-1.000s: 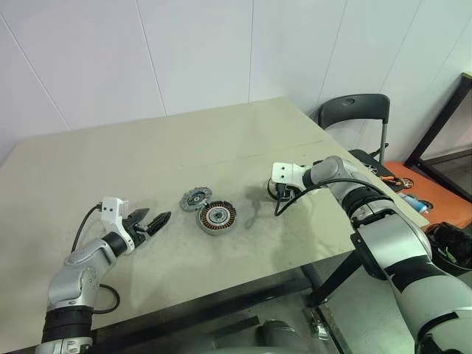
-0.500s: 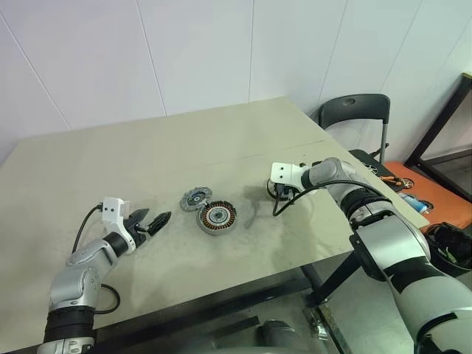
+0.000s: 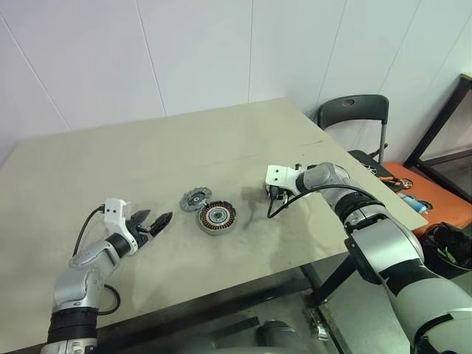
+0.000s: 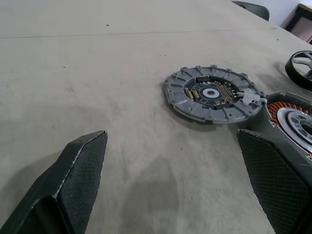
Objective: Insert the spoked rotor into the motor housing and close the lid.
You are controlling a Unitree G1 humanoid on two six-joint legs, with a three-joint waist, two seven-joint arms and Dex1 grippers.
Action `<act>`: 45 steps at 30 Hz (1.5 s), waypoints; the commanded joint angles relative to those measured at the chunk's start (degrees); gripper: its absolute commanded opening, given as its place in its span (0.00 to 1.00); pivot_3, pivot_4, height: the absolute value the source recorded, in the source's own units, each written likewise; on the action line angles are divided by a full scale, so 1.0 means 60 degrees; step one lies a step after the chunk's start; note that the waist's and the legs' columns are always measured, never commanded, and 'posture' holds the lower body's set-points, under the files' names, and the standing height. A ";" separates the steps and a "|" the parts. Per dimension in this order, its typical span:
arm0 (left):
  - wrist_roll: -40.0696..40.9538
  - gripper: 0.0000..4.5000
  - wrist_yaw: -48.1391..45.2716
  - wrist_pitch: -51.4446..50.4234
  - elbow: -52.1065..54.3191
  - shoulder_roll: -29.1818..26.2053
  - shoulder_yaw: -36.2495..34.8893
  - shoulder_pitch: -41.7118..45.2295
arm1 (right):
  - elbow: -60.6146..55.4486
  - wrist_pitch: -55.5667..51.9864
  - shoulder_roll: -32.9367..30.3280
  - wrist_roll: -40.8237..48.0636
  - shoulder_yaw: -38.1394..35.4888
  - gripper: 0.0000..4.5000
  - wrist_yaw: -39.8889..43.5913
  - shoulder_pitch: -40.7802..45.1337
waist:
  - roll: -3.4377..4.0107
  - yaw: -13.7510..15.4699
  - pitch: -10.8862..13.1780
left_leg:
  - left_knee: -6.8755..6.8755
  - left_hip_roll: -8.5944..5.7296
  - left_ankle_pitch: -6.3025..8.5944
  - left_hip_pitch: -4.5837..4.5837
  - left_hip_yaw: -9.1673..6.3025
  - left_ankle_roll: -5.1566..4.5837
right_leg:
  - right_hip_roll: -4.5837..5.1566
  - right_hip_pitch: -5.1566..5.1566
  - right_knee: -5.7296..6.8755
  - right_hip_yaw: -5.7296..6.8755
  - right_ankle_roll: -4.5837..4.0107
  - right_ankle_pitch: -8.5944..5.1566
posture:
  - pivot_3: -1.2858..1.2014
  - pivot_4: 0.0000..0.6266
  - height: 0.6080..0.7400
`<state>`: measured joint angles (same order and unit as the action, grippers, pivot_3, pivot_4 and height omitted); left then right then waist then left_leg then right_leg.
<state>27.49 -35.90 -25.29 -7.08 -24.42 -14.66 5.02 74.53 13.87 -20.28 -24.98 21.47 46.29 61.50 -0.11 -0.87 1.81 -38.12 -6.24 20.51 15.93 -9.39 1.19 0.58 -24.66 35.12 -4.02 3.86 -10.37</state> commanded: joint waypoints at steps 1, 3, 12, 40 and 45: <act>-0.0019 1.00 0.0082 0.0273 0.0347 -0.0009 -0.0132 0.0085 | 0.0111 -0.0310 -0.0063 -0.0074 -0.0038 0.01 -0.0347 -0.0026 | 0.0000 0.0001 0.0000 | 0.0000 0.0000 0.0000 -0.0003 0.0000 0.0000 | 0.0000 0.0003 0.0000 0.0000 0.0000 0.0000 | 0.52 0.00 1.00; -0.0028 1.00 0.0097 0.0280 0.0319 0.0009 -0.0117 0.0115 | 0.0096 -0.0359 -0.0062 0.0173 -0.0275 0.01 -0.0340 0.0034 | 0.0002 0.0005 0.0001 | 0.0000 0.0000 0.0000 -0.0006 0.0000 0.0000 | 0.0000 0.0006 0.0000 0.0000 0.0000 0.0000 | 0.52 0.00 1.00; -0.0159 1.00 0.0029 0.0396 -0.0042 0.0079 0.0053 0.0428 | -0.0408 -0.1368 0.0066 0.2141 -0.2067 0.01 0.1060 0.0450 | 0.0015 -0.0024 0.0011 | 0.0008 0.0001 0.0000 0.0035 -0.0002 0.0000 | 0.0001 -0.0037 -0.0011 0.0000 -0.0001 0.0000 | 0.52 0.00 1.00; -0.0342 1.00 -0.0746 0.0406 -0.1011 0.0118 0.0705 0.1854 | -0.9669 -1.1939 -0.0709 0.7943 -0.6522 0.52 -0.0107 -0.5195 | 0.0047 0.0191 0.0032 | 0.0022 0.0017 0.0012 0.0082 0.0005 -0.0022 | -0.0003 -0.0036 -0.0096 0.0004 0.0072 -0.0011 | 0.52 0.00 1.00; -0.0357 1.00 -0.0822 0.0456 -0.1176 0.0106 0.0741 0.2030 | -0.8467 -1.0958 -0.0166 0.8510 -0.8123 0.52 -0.1880 -0.4608 | 0.0049 0.0211 0.0031 | 0.0013 0.0014 0.0012 0.0074 0.0004 -0.0025 | 0.0002 -0.0015 -0.0144 0.0009 0.0086 0.0014 | 0.52 0.00 1.00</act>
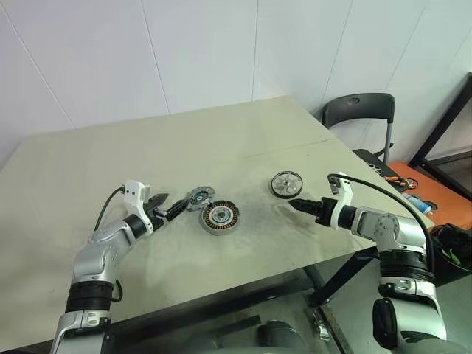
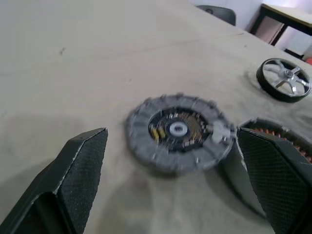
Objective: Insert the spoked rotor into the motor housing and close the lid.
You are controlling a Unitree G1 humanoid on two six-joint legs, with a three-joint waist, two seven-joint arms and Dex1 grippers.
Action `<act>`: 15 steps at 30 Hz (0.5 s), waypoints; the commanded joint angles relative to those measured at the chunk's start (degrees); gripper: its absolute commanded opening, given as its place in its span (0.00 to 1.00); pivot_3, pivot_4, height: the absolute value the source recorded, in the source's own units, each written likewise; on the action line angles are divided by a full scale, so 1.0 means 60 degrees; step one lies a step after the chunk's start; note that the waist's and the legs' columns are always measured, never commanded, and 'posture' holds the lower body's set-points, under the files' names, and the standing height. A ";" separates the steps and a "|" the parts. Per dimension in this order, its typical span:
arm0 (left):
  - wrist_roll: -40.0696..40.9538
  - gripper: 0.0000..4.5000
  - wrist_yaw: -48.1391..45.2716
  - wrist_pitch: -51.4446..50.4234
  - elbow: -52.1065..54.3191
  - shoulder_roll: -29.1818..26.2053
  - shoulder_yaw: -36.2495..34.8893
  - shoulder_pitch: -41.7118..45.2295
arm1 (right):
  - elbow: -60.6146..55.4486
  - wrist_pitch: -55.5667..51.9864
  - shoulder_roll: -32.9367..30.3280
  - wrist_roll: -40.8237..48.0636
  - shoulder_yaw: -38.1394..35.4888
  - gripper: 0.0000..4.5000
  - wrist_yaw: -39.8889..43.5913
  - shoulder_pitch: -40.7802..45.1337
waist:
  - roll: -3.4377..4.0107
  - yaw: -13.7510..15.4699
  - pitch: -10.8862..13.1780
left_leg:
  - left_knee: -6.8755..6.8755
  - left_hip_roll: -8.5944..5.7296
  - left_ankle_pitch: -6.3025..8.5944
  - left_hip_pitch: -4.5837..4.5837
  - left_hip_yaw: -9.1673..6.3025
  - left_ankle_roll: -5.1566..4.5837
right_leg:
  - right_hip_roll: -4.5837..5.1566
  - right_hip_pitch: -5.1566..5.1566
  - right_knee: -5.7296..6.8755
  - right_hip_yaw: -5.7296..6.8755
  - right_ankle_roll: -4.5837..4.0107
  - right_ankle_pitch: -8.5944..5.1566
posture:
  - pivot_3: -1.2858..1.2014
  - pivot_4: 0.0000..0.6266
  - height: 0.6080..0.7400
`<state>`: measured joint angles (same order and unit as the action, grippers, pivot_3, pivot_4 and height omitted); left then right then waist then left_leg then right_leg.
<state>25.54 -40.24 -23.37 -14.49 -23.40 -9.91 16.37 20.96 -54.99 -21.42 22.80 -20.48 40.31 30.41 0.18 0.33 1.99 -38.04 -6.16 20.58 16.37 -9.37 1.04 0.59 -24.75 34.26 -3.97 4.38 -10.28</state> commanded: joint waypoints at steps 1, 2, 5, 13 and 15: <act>-0.0040 1.00 -0.0122 0.0143 0.0066 -0.0077 -0.0043 0.0103 | 0.0721 0.0461 0.0076 0.0831 -0.1558 0.52 -0.1135 0.0682 | -0.0001 0.0023 0.0000 | 0.0002 0.0000 0.0003 0.0005 -0.0001 -0.0005 | 0.0000 -0.0004 -0.0006 0.0000 -0.0025 0.0015 | 0.52 0.00 1.00; -0.0041 1.00 -0.0155 0.0139 0.0073 -0.0098 -0.0047 0.0064 | 0.0922 0.0447 0.0132 0.1101 -0.1951 0.52 -0.1377 0.0760 | -0.0001 0.0038 -0.0001 | 0.0004 0.0001 0.0007 0.0012 -0.0002 -0.0011 | 0.0000 -0.0010 -0.0012 0.0000 -0.0028 0.0015 | 0.52 0.00 1.00; -0.0031 1.00 -0.0249 0.0123 0.0059 -0.0174 -0.0086 -0.0004 | 0.1109 0.1186 0.0294 0.1120 -0.2336 0.56 -0.2178 0.0630 | -0.0001 0.0062 -0.0001 | 0.0021 0.0001 0.0011 0.0028 -0.0004 -0.0018 | 0.0003 -0.0028 -0.0024 0.0000 -0.0031 0.0015 | 0.52 0.00 1.00; -0.0049 1.00 -0.0398 0.0176 -0.0256 -0.0288 -0.0100 0.0176 | 0.0516 0.0183 0.0631 0.1877 -0.1914 1.00 -0.2292 0.0285 | 0.0002 0.0007 0.0000 | 0.0021 0.0001 0.0024 0.0033 0.0018 -0.0042 | 0.0003 -0.0038 -0.0021 -0.0019 -0.0026 0.0015 | 0.52 0.00 1.00; -0.0053 1.00 -0.0418 0.0187 -0.0313 -0.0287 -0.0094 0.0231 | 0.0442 0.0021 0.0657 0.1990 -0.1843 1.00 -0.2384 0.0227 | 0.0002 0.0002 0.0000 | 0.0020 0.0003 0.0024 0.0025 0.0017 -0.0042 | 0.0000 -0.0033 -0.0019 -0.0018 -0.0026 0.0014 | 0.52 0.00 1.00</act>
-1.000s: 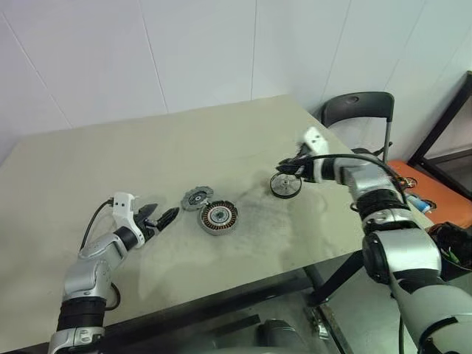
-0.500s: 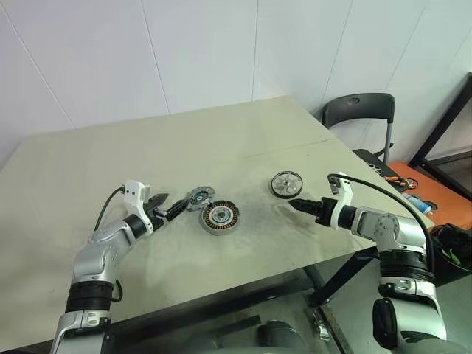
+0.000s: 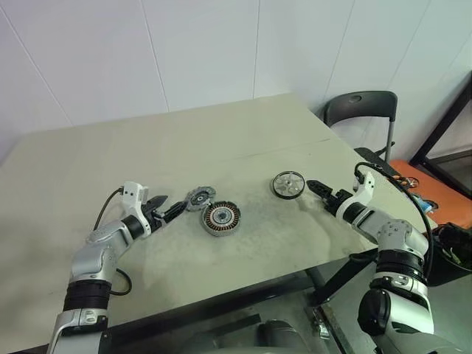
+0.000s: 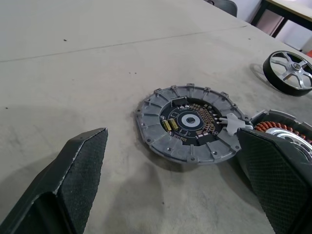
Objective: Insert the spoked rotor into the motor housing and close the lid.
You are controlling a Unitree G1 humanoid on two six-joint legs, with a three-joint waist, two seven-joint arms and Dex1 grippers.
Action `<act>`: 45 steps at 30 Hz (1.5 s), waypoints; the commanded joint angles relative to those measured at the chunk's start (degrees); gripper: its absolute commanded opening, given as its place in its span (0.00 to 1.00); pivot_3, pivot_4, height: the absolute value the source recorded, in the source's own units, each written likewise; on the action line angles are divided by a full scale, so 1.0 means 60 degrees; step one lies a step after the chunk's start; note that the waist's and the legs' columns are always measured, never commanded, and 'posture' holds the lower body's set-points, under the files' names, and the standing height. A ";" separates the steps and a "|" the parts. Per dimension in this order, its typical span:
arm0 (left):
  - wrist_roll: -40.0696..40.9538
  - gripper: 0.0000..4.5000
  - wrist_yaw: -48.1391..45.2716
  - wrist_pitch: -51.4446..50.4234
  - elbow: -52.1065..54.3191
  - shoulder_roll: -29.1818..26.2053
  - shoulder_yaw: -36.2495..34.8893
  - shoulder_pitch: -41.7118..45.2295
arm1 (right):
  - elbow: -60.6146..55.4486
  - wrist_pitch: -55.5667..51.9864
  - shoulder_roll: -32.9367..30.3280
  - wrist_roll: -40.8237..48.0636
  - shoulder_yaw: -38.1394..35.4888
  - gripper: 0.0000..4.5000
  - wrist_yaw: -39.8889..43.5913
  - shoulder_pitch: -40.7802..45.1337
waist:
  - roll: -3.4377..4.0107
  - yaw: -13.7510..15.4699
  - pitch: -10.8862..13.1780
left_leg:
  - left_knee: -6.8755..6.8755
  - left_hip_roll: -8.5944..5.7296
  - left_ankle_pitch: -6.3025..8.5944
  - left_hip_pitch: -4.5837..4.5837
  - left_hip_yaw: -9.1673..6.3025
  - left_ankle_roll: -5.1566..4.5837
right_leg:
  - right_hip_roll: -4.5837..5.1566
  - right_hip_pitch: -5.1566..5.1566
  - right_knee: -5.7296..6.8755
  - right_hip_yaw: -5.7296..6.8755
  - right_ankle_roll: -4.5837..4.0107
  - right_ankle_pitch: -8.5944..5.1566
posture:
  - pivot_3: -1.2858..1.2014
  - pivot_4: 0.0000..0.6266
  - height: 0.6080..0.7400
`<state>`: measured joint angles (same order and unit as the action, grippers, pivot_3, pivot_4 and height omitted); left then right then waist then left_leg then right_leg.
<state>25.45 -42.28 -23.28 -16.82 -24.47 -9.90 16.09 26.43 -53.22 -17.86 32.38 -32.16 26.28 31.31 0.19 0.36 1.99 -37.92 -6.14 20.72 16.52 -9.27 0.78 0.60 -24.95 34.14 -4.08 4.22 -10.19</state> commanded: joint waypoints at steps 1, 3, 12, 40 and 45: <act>-0.0046 1.00 -0.0088 0.0187 0.0034 -0.0110 -0.0095 0.0306 | -0.0396 -0.0266 0.0037 0.0379 0.0153 1.00 -0.0083 0.0073 | 0.0000 0.0002 0.0000 | 0.0000 0.0001 0.0000 -0.0001 -0.0001 0.0000 | -0.0001 0.0000 0.0001 0.0000 0.0000 0.0000 | 0.52 0.00 1.00; -0.0073 1.00 -0.0104 0.0235 -0.0056 -0.0107 -0.0089 0.0344 | -0.0290 -0.0225 0.0004 0.0320 0.0251 1.00 -0.0139 0.0072 | 0.0002 0.0003 -0.0001 | 0.0000 0.0001 0.0000 -0.0002 -0.0001 0.0000 | -0.0001 0.0002 0.0001 0.0001 0.0000 0.0000 | 0.52 0.00 1.00; -0.0225 1.00 -0.0076 0.0418 -0.0165 0.0010 -0.0064 0.0292 | -0.0306 0.0016 0.0449 0.0153 0.1074 1.00 -0.0129 0.0039 | 0.0000 -0.0093 -0.0002 | 0.0000 0.0003 0.0000 -0.0006 0.0000 0.0000 | -0.0002 0.0003 0.0003 0.0001 0.0000 0.0000 | 0.52 0.00 1.00; -0.0324 1.00 -0.0025 0.0456 -0.0126 0.0089 -0.0049 0.0253 | 0.2614 0.1768 0.0604 0.0132 0.1055 0.72 -0.0283 0.1173 | -0.0016 -0.0247 -0.0014 | -0.0027 0.0002 -0.0001 -0.0049 0.0004 0.0000 | -0.0004 0.0063 -0.0001 -0.0002 0.0017 0.0007 | 0.52 0.00 1.00; -0.0327 1.00 -0.0030 0.0462 -0.0172 0.0080 -0.0061 0.0265 | 0.2846 0.1902 0.0641 0.0025 0.1120 0.57 -0.0407 0.1202 | -0.0016 -0.0255 -0.0014 | -0.0017 0.0002 0.0000 -0.0032 0.0003 0.0000 | -0.0004 0.0042 -0.0005 -0.0003 0.0015 0.0007 | 0.52 0.00 1.00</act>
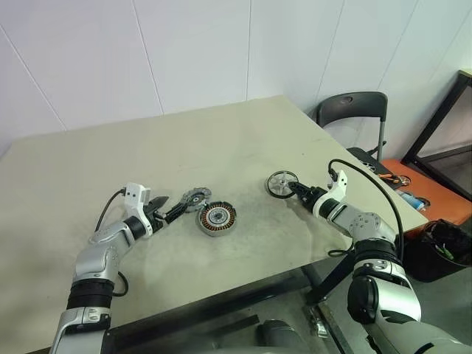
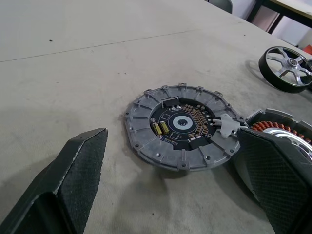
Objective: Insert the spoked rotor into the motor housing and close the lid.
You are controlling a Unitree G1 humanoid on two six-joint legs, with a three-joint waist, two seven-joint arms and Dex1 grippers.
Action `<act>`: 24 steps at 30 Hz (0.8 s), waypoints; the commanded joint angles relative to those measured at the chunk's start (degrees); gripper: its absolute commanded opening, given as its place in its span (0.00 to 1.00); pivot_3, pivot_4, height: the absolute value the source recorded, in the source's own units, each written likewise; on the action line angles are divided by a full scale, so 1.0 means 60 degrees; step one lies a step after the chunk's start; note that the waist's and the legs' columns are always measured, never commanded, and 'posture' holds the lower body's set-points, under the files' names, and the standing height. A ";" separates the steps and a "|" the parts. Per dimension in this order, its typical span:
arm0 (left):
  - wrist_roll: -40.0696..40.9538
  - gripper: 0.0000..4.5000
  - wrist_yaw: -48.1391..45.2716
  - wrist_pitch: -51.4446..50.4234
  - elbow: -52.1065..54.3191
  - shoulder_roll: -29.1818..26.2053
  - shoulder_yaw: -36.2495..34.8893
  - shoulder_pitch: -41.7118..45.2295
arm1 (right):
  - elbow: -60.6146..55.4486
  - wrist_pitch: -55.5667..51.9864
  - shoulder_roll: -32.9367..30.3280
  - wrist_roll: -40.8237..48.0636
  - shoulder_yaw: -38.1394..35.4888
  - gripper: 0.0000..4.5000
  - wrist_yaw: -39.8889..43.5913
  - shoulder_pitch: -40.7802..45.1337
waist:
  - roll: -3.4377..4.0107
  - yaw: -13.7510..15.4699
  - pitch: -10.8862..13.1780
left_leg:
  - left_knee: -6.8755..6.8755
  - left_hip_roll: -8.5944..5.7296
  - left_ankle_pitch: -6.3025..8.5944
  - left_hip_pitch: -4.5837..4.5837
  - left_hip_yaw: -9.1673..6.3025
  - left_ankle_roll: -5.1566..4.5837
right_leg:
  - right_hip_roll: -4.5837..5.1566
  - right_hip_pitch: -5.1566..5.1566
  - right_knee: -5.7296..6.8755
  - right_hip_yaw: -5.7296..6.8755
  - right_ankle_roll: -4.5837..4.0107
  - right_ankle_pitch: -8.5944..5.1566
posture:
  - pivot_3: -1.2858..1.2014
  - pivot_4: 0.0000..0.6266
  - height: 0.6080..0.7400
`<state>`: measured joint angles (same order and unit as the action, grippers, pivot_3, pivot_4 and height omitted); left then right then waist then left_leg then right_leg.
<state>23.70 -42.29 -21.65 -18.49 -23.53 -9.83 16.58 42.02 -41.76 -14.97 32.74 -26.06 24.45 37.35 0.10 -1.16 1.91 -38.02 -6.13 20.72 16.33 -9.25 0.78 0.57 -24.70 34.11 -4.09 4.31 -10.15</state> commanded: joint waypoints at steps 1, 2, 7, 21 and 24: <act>-0.0037 1.00 -0.0033 0.0190 0.0099 -0.0078 -0.0073 0.0184 | 0.0270 0.0007 0.0166 -0.0044 0.0110 0.57 -0.0109 0.0193 | 0.0000 -0.0003 0.0000 | 0.0000 0.0000 0.0000 0.0000 0.0001 0.0000 | 0.0001 0.0000 0.0000 -0.0001 0.0000 0.0000 | 0.52 0.00 1.00; -0.0041 1.00 -0.0037 0.0195 0.0085 -0.0075 -0.0068 0.0185 | 0.0282 0.0019 0.0167 -0.0063 0.0126 0.57 -0.0121 0.0183 | 0.0000 -0.0003 0.0000 | -0.0001 0.0000 0.0000 -0.0001 0.0002 0.0000 | 0.0001 0.0002 0.0000 -0.0002 0.0000 0.0000 | 0.52 0.00 1.00; -0.0072 1.00 -0.0033 0.0223 0.0012 -0.0038 -0.0034 0.0219 | 0.0204 0.0011 0.0152 -0.0040 0.0143 0.49 -0.0104 0.0061 | 0.0000 -0.0003 0.0000 | -0.0001 0.0001 0.0000 -0.0006 0.0001 0.0000 | -0.0002 0.0006 0.0004 -0.0001 0.0001 0.0000 | 0.52 0.00 1.00; -0.0167 1.00 -0.0049 0.0330 -0.0110 -0.0002 -0.0005 0.0245 | 0.0094 -0.0272 0.0199 0.0097 0.0163 0.12 -0.0213 -0.0056 | -0.0013 0.0012 -0.0017 | -0.0005 0.0000 0.0000 -0.0029 0.0000 -0.0001 | 0.0000 0.0038 0.0001 0.0000 0.0031 -0.0018 | 0.52 0.00 1.00; -0.0179 1.00 -0.0048 0.0343 -0.0133 -0.0005 -0.0002 0.0257 | -0.0014 -0.0814 0.0301 0.0370 0.0098 0.12 -0.0179 -0.0087 | -0.0013 0.0002 -0.0017 | -0.0004 0.0001 0.0000 -0.0029 -0.0002 0.0000 | -0.0001 0.0037 0.0002 0.0000 0.0027 -0.0016 | 0.52 0.00 1.00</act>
<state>22.99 -42.33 -20.82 -19.83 -23.36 -9.82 16.61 41.56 -43.17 -14.49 35.03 -26.45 24.73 37.92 0.02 -1.15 1.81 -38.04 -6.12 20.72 16.16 -9.27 0.78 0.56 -24.48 34.13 -4.09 4.48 -10.25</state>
